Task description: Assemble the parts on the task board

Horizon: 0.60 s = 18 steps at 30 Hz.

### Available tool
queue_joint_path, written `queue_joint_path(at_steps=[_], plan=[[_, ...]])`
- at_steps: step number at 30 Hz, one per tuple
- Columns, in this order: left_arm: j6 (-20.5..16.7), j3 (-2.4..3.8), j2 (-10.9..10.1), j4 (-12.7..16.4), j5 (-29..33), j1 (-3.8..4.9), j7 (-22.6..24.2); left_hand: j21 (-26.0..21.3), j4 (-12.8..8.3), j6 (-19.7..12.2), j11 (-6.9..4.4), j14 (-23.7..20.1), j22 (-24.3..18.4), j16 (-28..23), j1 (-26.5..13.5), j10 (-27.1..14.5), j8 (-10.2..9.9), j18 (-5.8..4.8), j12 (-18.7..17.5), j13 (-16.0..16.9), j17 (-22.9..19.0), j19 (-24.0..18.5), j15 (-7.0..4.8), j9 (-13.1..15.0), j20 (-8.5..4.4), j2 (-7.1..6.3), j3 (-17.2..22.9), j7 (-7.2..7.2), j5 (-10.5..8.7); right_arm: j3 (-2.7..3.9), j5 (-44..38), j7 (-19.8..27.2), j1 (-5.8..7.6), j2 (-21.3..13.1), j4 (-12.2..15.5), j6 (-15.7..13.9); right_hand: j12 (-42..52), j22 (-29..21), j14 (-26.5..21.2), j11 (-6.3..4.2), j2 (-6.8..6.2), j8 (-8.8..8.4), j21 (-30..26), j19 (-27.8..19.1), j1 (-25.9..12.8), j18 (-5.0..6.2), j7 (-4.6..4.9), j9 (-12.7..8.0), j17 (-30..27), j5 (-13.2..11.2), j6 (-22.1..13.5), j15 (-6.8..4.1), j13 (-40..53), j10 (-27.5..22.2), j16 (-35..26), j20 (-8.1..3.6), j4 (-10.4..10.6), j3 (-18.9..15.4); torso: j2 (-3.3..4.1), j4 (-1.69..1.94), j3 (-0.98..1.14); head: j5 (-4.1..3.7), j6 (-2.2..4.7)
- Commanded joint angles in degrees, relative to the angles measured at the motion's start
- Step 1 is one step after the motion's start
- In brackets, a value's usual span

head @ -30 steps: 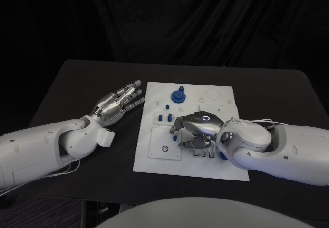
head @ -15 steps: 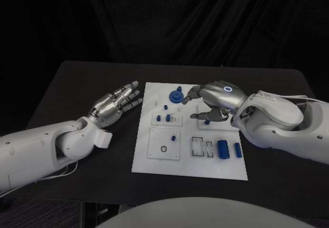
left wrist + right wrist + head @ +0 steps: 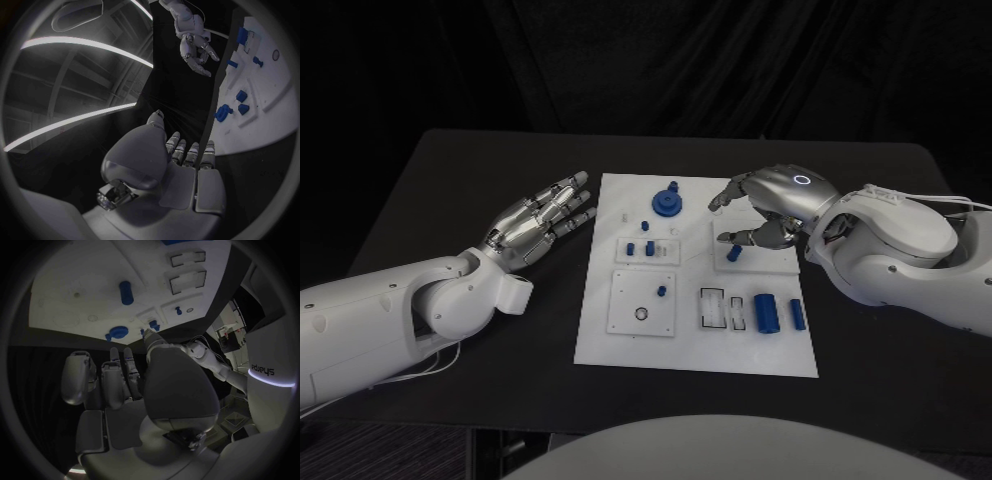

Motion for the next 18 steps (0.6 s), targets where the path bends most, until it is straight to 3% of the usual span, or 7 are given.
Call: queue_joint_path(at_steps=[1,7,9,10,11,13,18], plan=[[0.13,0.05,0.11,0.18,0.21,-0.09,0.57,0.13,-0.48,0.25,0.52,-0.05,0.07,-0.08,0.57,-0.05,0.26,0.1,0.39,0.09,-0.07,0.08,0.29,0.06,0.33,0.04,0.01,0.26,0.4,0.0,0.34,-2.46,-0.75,-0.24,-0.02,1.2,-0.03,10.45,1.62,-0.11,-0.04,-0.42,0.86,0.49,-1.44,-0.93,0.31,-0.37,1.89,0.1,0.16,0.62,-0.47,1.81,0.57,0.31,-0.1,-0.21,0.2,0.15,0.06,-0.3,0.0],[0.11,0.05,0.04,0.21,0.21,-0.09,0.54,0.13,-0.48,0.25,0.52,-0.05,0.07,-0.08,0.57,-0.05,0.26,0.1,0.39,0.09,-0.07,0.08,0.29,0.06,0.33,0.04,0.01,0.26,0.4,0.0,0.86,-2.06,-1.92,-0.37,-0.23,1.7,-1.08,10.56,1.86,-0.11,-0.31,-0.83,1.48,0.73,-2.18,-1.0,1.4,-1.13,2.1,0.0,0.53,0.99,-1.58,4.81,0.8,0.74,-0.16,0.08,0.04,0.04,0.06,-0.2,0.0],[0.13,0.05,0.03,0.21,0.21,-0.1,0.58,0.13,-0.5,0.24,0.52,-0.05,0.07,-0.08,0.58,-0.06,0.27,0.1,0.41,0.09,-0.07,0.08,0.29,0.06,0.33,0.06,0.02,0.26,0.44,0.0,1.28,-1.8,-2.25,-0.36,-0.4,1.92,-1.64,10.54,1.84,-0.13,-0.26,-0.8,1.5,0.71,-2.16,-0.98,2.13,-1.35,1.97,-0.11,0.98,1.01,-1.99,5.77,0.74,0.81,-0.18,0.2,0.06,0.05,0.05,-0.22,0.0],[0.13,0.05,0.03,0.21,0.21,-0.1,0.61,0.13,-0.51,0.24,0.52,-0.05,0.06,-0.07,0.58,-0.06,0.27,0.1,0.42,0.09,-0.07,0.09,0.29,0.06,0.34,0.07,0.03,0.25,0.47,0.0,1.68,-1.59,-2.52,-0.36,-0.53,2.04,-2.2,10.48,1.73,-0.17,-0.24,-0.64,1.32,0.59,-2.16,-0.93,3.39,-1.47,1.66,-0.32,1.59,1.0,-2.35,6.57,0.56,0.83,-0.16,0.25,0.08,0.07,0.04,-0.22,0.0],[0.13,0.05,0.03,0.21,0.21,-0.1,0.62,0.14,-0.51,0.26,0.52,-0.04,0.1,-0.07,0.58,-0.06,0.28,0.1,0.43,0.09,-0.07,0.1,0.29,0.06,0.34,0.07,0.03,0.25,0.47,0.0,1.81,-1.51,-2.63,-0.37,-0.57,2.08,-2.2,10.48,1.73,-0.17,-0.24,-0.64,1.32,0.59,-2.16,-0.93,3.39,-1.47,1.66,-0.32,1.59,1.0,-2.35,6.57,0.56,0.83,-0.16,0.25,0.1,0.07,0.04,-0.22,0.0],[0.15,0.05,0.03,0.22,0.21,-0.1,0.63,0.15,-0.51,0.24,0.52,-0.04,0.14,-0.07,0.57,-0.06,0.27,0.1,0.43,0.09,-0.07,0.12,0.29,0.06,0.34,0.06,0.02,0.25,0.47,0.0,2.13,-1.28,-3.0,-0.39,-0.66,2.21,-2.71,10.45,1.73,-0.13,-0.1,-0.46,1.27,0.53,-1.95,-0.91,4.44,-1.55,1.62,-0.37,2.24,1.06,-2.67,7.44,0.56,0.87,-0.22,0.38,0.12,0.09,0.06,-0.25,0.0],[0.2,0.05,0.07,0.19,0.21,-0.12,0.62,0.14,-0.51,0.24,0.52,-0.04,0.09,-0.07,0.56,-0.06,0.28,0.1,0.43,0.09,-0.07,0.1,0.29,0.06,0.33,0.05,0.01,0.26,0.47,0.0,2.44,-1.21,-3.62,-0.42,-0.81,2.54,-2.93,10.42,1.7,-0.38,0.14,-0.27,1.23,0.46,-1.36,-0.88,4.66,-1.62,1.52,-0.47,2.96,0.9,-2.81,9.32,0.52,0.81,-0.37,0.58,0.03,0.05,0.06,-0.29,0.0]])
